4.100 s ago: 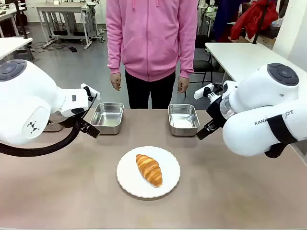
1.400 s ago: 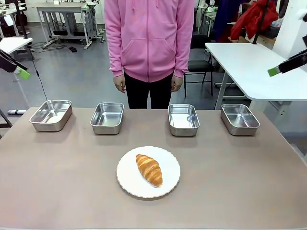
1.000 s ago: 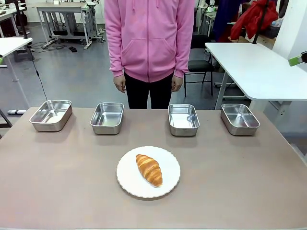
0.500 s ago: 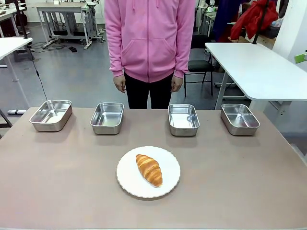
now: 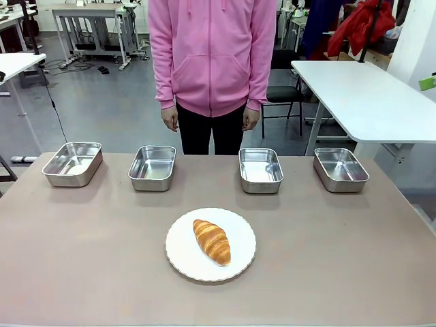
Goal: Place the bread in the container.
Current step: Place the Butter Roll into the Airtight Container indicated by the human.
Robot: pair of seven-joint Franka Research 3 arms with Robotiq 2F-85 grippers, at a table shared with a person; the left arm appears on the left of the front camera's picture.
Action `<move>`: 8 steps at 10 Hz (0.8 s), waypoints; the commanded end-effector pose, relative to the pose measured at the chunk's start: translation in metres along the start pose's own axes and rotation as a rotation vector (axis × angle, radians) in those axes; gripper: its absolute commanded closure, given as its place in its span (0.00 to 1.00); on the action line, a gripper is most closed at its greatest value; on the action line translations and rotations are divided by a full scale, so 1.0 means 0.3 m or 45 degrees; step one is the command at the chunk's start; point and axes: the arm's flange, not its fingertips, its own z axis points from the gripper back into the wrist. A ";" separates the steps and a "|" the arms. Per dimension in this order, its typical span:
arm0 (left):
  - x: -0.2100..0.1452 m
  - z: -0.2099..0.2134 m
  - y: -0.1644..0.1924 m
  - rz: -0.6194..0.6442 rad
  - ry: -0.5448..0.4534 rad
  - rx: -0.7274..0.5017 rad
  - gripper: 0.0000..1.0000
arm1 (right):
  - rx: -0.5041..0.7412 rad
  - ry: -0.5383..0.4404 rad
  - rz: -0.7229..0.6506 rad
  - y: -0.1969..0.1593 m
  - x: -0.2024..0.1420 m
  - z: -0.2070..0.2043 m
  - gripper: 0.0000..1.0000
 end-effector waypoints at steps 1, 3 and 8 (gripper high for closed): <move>-0.004 0.005 -0.002 -0.017 -0.003 -0.003 0.00 | -0.008 -0.009 0.012 0.011 0.002 0.005 0.00; -0.004 0.005 -0.002 -0.017 -0.003 -0.003 0.00 | -0.008 -0.009 0.012 0.011 0.002 0.005 0.00; -0.004 0.005 -0.002 -0.017 -0.003 -0.003 0.00 | -0.008 -0.009 0.012 0.011 0.002 0.005 0.00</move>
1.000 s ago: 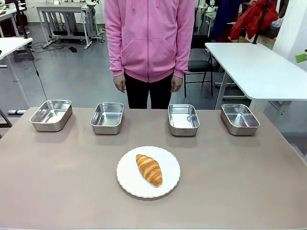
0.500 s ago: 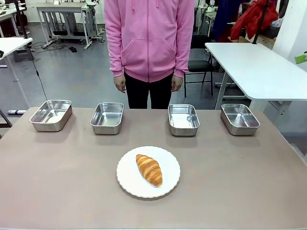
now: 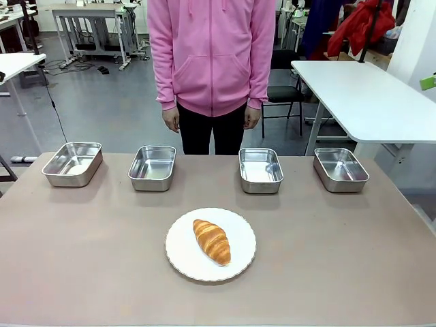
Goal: Place the bread in the container.
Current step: Place the Butter Roll into the Airtight Container indicated by the human.
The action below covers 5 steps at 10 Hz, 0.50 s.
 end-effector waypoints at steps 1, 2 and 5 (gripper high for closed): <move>-0.002 0.004 -0.003 -0.016 -0.005 -0.004 0.00 | 0.017 -0.035 0.022 -0.005 -0.008 -0.005 0.00; -0.002 0.004 -0.003 -0.016 -0.005 -0.004 0.00 | 0.017 -0.035 0.022 -0.005 -0.008 -0.005 0.00; -0.002 0.004 -0.003 -0.016 -0.005 -0.004 0.00 | 0.017 -0.035 0.022 -0.005 -0.008 -0.005 0.00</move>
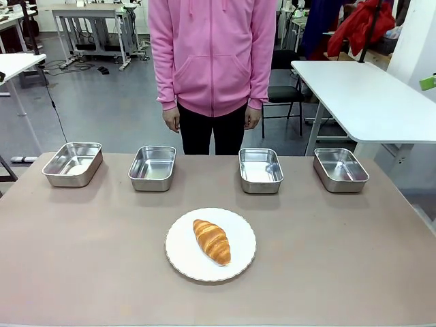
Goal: Place the bread in the container.
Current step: Place the Butter Roll into the Airtight Container indicated by the human.
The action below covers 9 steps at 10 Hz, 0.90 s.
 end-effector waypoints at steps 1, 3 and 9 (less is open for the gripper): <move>-0.002 0.004 -0.003 -0.016 -0.005 -0.004 0.00 | 0.015 -0.036 0.024 -0.007 -0.008 -0.005 0.00; -0.002 0.004 -0.003 -0.016 -0.005 -0.004 0.00 | 0.015 -0.036 0.024 -0.007 -0.008 -0.005 0.00; -0.002 0.004 -0.003 -0.016 -0.005 -0.004 0.00 | 0.015 -0.036 0.024 -0.007 -0.008 -0.005 0.00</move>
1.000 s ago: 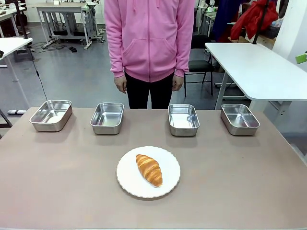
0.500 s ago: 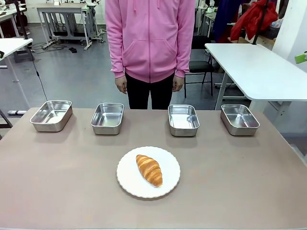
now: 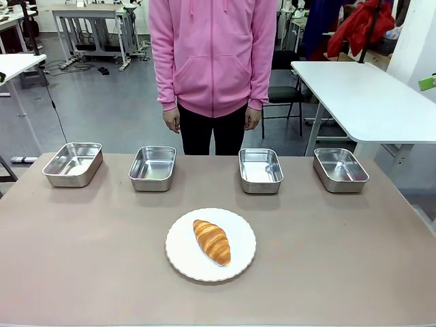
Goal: Place the bread in the container.
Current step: Place the Butter Roll into the Airtight Container indicated by the human.
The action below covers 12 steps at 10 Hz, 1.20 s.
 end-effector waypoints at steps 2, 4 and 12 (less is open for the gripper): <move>-0.002 0.003 -0.003 -0.017 -0.005 -0.004 0.00 | 0.012 -0.029 0.030 -0.005 -0.007 -0.002 0.00; -0.002 0.003 -0.003 -0.017 -0.005 -0.004 0.00 | 0.012 -0.029 0.030 -0.005 -0.007 -0.002 0.00; -0.002 0.003 -0.003 -0.017 -0.005 -0.004 0.00 | 0.012 -0.029 0.030 -0.005 -0.007 -0.002 0.00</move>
